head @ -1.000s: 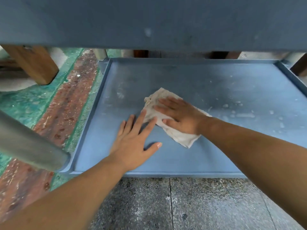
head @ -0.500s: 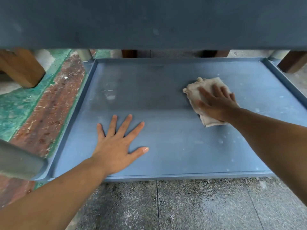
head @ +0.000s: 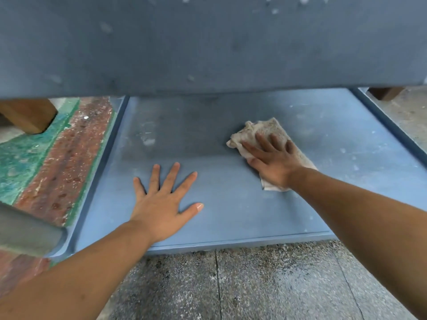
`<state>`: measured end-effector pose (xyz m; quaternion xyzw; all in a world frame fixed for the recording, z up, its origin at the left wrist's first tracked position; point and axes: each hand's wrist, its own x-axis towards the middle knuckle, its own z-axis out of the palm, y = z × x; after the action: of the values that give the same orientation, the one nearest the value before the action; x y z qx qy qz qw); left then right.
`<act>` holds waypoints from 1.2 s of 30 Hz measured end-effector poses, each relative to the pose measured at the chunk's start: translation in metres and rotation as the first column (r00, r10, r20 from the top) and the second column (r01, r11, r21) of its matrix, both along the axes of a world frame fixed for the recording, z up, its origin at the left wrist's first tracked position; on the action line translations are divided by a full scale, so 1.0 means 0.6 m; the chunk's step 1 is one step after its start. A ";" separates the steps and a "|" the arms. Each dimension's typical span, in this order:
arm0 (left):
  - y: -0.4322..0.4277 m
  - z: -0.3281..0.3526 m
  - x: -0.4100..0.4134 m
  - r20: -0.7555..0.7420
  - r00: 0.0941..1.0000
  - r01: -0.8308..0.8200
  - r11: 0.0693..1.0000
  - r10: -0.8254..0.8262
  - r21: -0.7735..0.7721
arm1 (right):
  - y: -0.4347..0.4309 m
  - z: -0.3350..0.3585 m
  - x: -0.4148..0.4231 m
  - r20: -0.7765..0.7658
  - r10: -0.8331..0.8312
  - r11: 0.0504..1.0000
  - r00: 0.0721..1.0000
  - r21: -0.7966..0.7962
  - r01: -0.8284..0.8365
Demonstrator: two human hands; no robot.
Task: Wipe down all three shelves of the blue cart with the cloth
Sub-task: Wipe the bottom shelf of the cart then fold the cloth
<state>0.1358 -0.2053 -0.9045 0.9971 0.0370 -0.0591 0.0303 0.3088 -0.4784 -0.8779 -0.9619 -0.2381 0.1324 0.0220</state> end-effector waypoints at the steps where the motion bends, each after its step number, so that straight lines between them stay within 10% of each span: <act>1: 0.001 -0.003 0.001 0.000 1.000 -0.007 1.000 0.007 0.009 | 0.011 -0.004 -0.015 -0.011 0.039 0.999 0.999 0.026 -0.039; 13: -0.027 0.018 0.015 0.000 0.996 -0.086 0.996 0.086 -0.013 | 0.026 0.011 -0.192 -0.192 0.272 0.931 0.943 0.302 -0.207; 17: -0.094 0.037 0.044 0.156 0.907 -0.246 0.793 0.390 -0.557 | 0.026 0.028 -0.180 -0.300 0.161 0.823 0.940 0.567 0.040; 20: -0.126 0.039 0.045 0.224 0.807 -0.191 0.600 0.547 -0.777 | 0.016 0.017 -0.171 -0.133 0.235 0.837 0.963 0.531 -0.131; 29: -0.159 0.021 0.036 0.349 0.921 0.021 0.872 0.174 -0.490 | -0.011 -0.014 -0.111 0.022 0.464 0.876 0.886 0.138 -0.462; 36: -0.153 -0.006 0.039 0.182 0.981 0.092 0.980 -0.060 -0.175 | -0.045 -0.028 0.004 0.114 0.310 0.948 0.944 0.039 -0.316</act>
<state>0.1590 -0.2971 -0.9081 0.9921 -0.0098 0.0249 0.1225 0.3115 -0.5052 -0.8950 -0.9166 -0.3922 0.0757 0.0154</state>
